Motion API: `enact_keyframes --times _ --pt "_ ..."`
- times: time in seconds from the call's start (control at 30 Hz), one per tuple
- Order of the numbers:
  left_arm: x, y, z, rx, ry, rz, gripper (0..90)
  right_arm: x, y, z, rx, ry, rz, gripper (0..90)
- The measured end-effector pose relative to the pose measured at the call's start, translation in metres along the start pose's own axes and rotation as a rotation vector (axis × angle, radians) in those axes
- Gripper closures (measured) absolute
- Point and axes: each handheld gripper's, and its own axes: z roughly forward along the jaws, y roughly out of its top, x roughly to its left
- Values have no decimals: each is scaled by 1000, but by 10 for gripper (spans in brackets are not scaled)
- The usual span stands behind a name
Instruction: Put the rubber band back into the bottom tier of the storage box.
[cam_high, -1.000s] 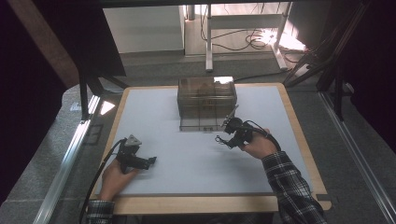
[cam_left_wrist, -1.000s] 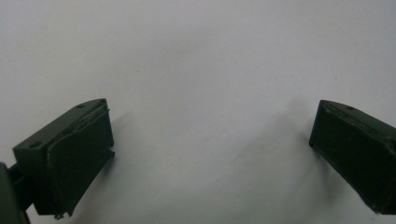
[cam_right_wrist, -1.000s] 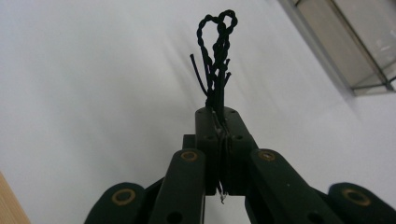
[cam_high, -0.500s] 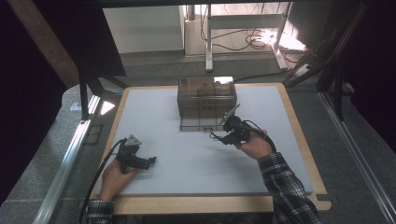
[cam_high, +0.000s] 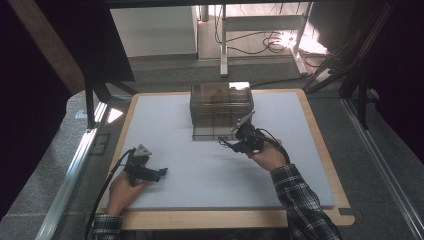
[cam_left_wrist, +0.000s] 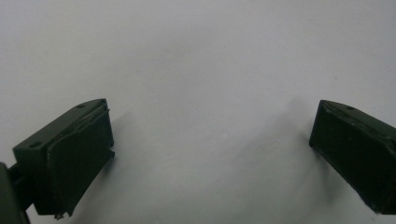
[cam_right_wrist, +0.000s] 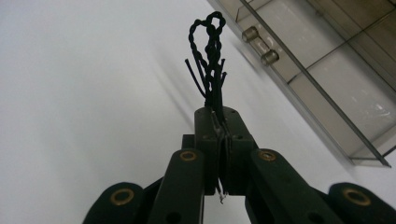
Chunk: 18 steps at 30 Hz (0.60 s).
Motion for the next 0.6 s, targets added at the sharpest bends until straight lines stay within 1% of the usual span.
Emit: enact_keyframes --times 0.37,0.6 --pt "0 0 0 0 0 0 0 3 7 6 -63 -15 12 851" --pt "0 0 0 0 0 0 0 4 12 12 -94 -24 6 849"
